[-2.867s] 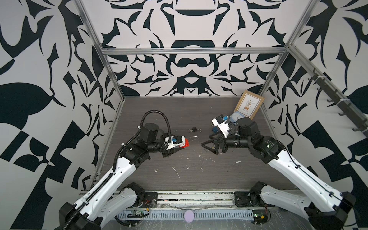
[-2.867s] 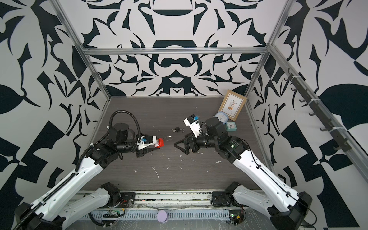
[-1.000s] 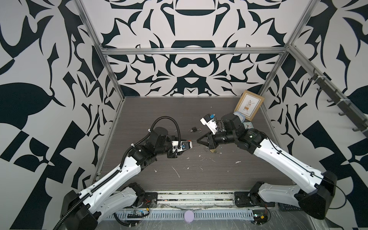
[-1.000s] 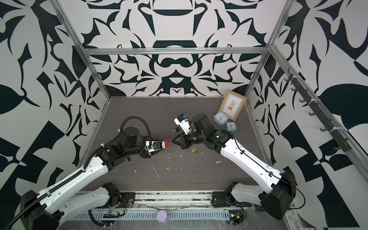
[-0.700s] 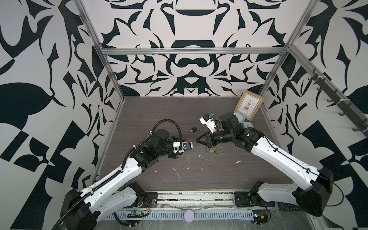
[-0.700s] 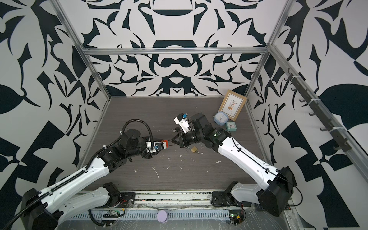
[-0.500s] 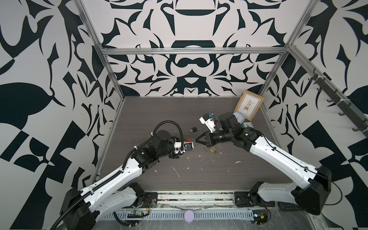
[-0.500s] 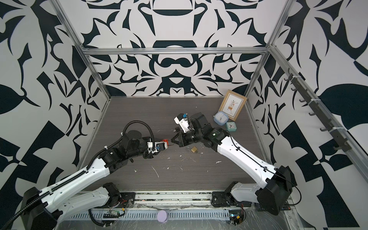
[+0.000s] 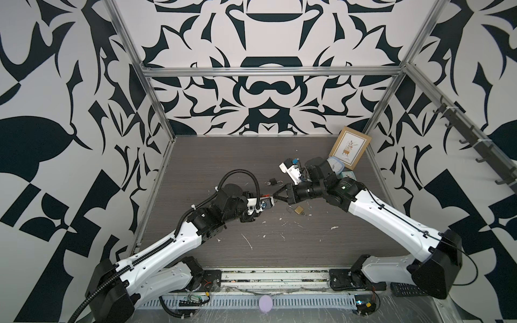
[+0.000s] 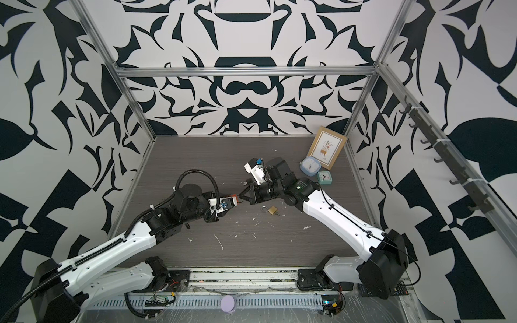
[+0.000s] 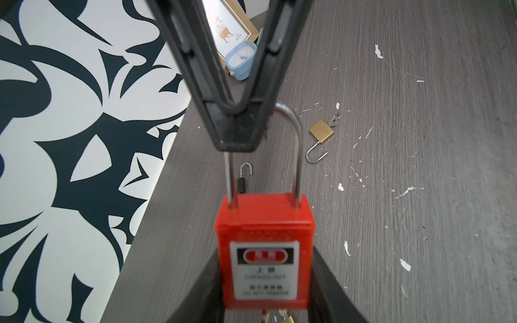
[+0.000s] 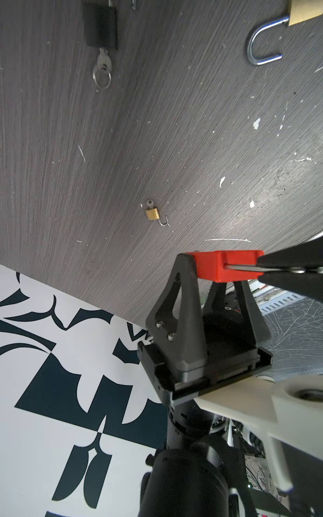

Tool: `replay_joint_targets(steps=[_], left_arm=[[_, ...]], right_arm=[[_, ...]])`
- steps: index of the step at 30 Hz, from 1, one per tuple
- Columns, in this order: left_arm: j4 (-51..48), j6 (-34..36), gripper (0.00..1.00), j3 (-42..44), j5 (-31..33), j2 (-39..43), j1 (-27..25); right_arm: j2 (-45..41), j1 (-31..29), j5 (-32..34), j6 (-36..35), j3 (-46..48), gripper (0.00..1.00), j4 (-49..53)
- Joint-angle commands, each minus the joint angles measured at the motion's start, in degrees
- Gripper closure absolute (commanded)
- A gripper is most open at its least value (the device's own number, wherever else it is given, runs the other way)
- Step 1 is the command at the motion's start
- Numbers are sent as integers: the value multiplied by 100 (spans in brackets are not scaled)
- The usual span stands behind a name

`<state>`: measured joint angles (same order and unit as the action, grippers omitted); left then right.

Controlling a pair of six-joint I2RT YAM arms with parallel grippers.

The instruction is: Lock with the key

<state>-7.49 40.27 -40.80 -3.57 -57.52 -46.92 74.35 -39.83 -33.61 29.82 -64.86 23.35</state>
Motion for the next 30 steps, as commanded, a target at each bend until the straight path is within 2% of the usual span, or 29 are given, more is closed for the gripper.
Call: replay_joint_targets(steps=[1, 4, 9, 12, 22, 26, 30], left_arm=[[1143, -635, 80, -328, -439, -22, -160], [1233, -992, 84, -238, -362, -87, -160], [1520, -1514, 93, 149, -238, -117, -156], [1621, -1732, 94, 371, -58, -119, -152], [2085, -2571, 92, 431, 432, -243, -151], [2304, -3441, 93, 247, 1024, -439, -151], [2304, -4424, 92, -71, 1604, -503, -151]], right_arm=[[136, -134, -207, -120, -132, 99, -270], [162, -100, -61, -295, -334, 90, -34], [74, 164, 136, -409, -567, 83, 207], [-69, 390, 306, -484, -693, 78, 406], [-466, 659, 433, -844, -953, 35, 712], [-851, 658, 803, -1082, -852, 28, 497], [-1565, 664, 1326, -1369, -129, 25, -239]])
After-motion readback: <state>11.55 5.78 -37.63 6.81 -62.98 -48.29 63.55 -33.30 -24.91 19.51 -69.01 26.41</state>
